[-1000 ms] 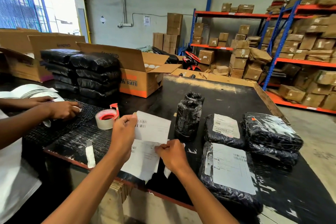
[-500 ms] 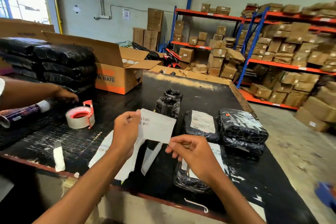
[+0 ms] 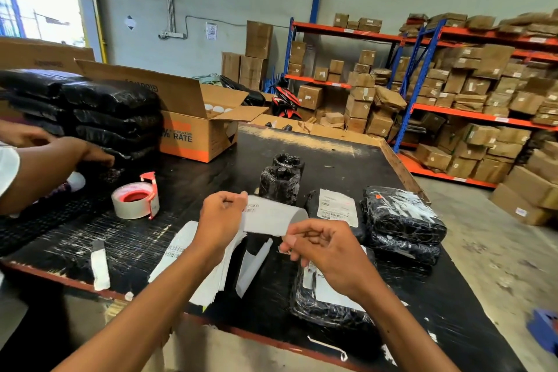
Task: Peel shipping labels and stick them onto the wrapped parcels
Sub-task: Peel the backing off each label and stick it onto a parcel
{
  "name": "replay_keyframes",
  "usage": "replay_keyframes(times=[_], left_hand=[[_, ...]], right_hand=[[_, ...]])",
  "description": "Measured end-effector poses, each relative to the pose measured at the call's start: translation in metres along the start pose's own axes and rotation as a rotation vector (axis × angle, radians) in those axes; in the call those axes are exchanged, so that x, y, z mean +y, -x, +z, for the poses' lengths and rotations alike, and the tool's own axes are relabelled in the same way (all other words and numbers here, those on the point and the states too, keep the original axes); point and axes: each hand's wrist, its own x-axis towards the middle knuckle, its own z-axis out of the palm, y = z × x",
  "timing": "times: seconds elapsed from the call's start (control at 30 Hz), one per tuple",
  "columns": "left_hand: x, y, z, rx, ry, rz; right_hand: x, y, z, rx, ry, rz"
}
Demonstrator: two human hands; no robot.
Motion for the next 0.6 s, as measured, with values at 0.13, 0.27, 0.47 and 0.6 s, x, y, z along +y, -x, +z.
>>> replay_keyframes(times=[0.13, 0.27, 0.47, 0.6], left_hand=[[0.011, 0.018, -0.01, -0.029, -0.241, 0.297], [0.027, 0.042, -0.015, -0.37, -0.129, 0.342], [0.012, 0.03, -0.017, -0.284, -0.195, 0.352], [-0.001, 0.011, -0.02, -0.145, -0.138, 0.115]], right_hand=[[0.001, -0.01, -0.001, 0.006, 0.019, -0.023], [0.0, -0.021, 0.002, 0.001, 0.068, -0.021], [0.004, -0.03, 0.012, -0.007, 0.009, 0.035], [0.003, -0.034, 0.014, 0.046, -0.343, 0.131]])
